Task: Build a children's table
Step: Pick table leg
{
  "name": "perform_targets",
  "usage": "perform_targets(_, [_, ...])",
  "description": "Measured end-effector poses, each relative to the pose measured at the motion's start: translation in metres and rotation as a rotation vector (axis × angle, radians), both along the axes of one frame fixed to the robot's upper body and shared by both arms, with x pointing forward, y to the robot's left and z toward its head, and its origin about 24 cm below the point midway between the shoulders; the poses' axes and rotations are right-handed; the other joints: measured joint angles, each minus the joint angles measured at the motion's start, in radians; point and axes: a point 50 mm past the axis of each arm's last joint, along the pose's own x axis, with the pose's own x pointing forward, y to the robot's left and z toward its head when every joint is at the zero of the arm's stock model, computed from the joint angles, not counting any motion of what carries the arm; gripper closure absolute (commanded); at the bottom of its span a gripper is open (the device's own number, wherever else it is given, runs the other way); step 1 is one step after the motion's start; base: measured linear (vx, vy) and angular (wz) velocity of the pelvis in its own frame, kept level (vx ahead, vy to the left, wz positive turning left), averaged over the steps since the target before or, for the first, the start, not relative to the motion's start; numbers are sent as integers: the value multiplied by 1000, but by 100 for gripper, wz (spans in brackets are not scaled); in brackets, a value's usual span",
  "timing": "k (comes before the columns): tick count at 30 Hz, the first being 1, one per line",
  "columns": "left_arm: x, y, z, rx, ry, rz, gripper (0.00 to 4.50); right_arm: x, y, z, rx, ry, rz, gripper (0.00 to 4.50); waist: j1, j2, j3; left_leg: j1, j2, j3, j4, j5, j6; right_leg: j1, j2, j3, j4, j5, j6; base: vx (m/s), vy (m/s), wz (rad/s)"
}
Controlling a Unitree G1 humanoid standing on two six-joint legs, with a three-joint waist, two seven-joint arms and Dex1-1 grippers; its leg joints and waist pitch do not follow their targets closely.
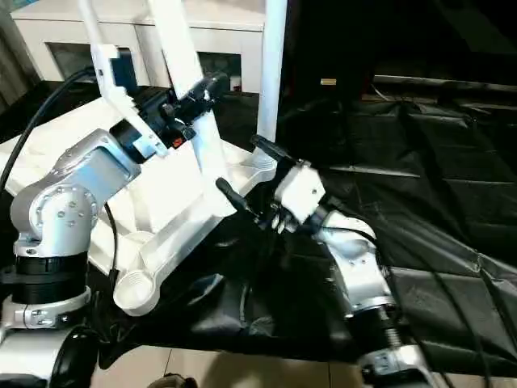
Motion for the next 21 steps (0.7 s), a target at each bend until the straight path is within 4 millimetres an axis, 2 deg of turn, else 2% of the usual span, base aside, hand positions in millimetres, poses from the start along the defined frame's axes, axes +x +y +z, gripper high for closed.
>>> perform_targets(4, [-1, 2, 0, 14, -8, -33, 265, 2, -3, 0, 49, 137, 72, 0, 3, 0, 0, 0, 0, 0, 0, 0, 0, 0, 0, 0, 0, 0, 0, 0, 0, 0])
perform_targets(8, [-7, 1, -2, 38, -8, -157, 265, 1, -12, 1, 22, 269, 214, 0, 3, 0, 0, 0, 0, 0, 0, 0, 0, 0, 0, 0, 0, 0, 0, 0, 0, 0])
perform_targets(15, [-12, 0, -1, 64, -17, -266, 265, 3, -15, 5, -14, 374, 327, 0, 2, 0, 0, 1, 0, 0, 0, 0, 0, 0, 0, 0, 2, 0, 0, 0, 0, 0])
perform_targets(21, [-13, -2, 5, 79, -41, -313, 265, 7, -12, 11, 7, 449, 384, 0, 4, -7, -1, 1, 0, 1, 0, 0, 0, 0, -1, 0, 2, 0, -1, 0, 0, 0])
